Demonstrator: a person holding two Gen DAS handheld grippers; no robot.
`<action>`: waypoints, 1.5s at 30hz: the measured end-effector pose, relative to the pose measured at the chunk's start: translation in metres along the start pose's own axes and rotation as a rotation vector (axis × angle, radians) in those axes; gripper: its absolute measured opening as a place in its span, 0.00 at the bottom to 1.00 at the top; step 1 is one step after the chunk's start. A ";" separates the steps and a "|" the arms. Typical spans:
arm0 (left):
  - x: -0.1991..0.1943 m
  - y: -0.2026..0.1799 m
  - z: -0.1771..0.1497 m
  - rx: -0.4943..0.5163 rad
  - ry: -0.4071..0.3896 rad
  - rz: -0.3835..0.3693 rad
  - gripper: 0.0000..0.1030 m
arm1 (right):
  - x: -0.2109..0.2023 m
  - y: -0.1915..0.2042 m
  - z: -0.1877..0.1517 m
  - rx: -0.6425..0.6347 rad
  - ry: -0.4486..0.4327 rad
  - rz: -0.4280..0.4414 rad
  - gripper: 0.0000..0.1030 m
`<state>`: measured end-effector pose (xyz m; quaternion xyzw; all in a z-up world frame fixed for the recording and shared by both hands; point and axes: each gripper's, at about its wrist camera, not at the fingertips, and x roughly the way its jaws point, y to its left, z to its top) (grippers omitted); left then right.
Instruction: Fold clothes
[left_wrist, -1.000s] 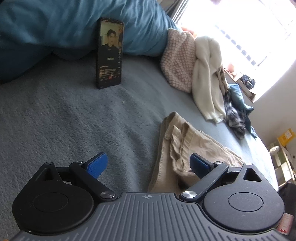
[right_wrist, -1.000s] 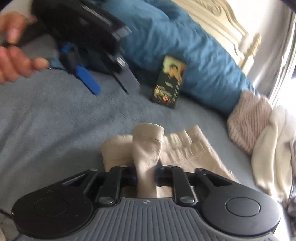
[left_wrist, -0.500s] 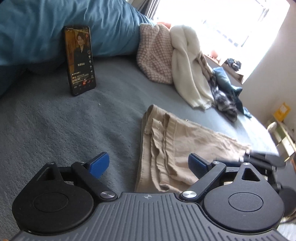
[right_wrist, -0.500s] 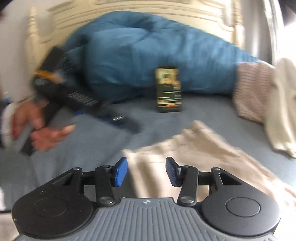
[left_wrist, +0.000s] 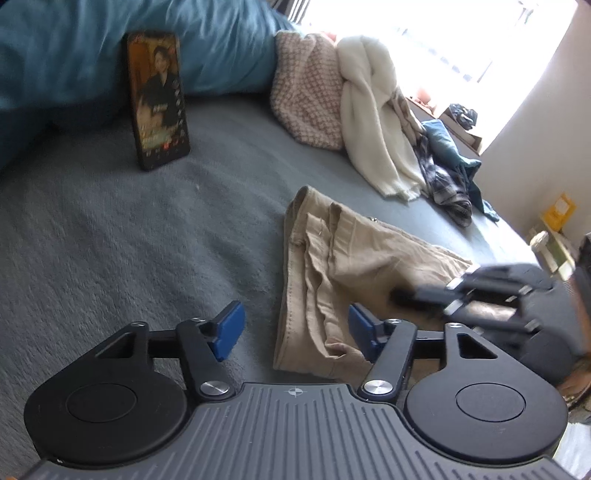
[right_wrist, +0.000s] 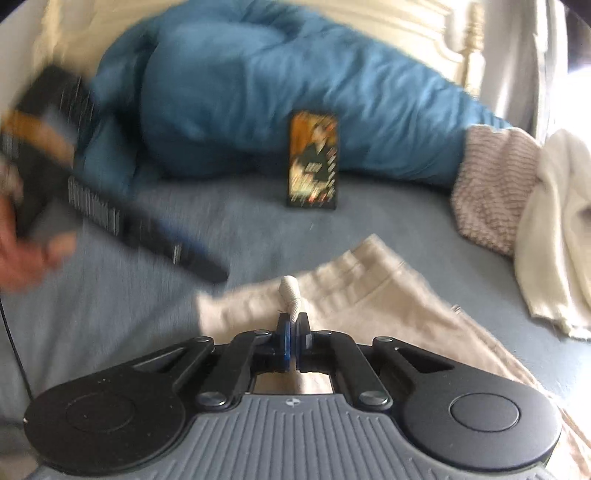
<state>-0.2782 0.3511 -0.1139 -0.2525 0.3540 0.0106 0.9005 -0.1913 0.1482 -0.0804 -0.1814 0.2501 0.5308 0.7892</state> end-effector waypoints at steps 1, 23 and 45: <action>0.002 0.002 -0.001 -0.014 0.006 -0.002 0.56 | -0.005 -0.002 0.005 0.020 -0.030 0.006 0.02; 0.004 0.027 -0.002 -0.142 0.010 0.002 0.53 | 0.009 0.035 -0.013 -0.110 0.006 0.104 0.07; 0.000 0.031 0.002 -0.170 -0.015 0.000 0.54 | -0.058 -0.057 0.040 0.171 -0.284 -0.214 0.03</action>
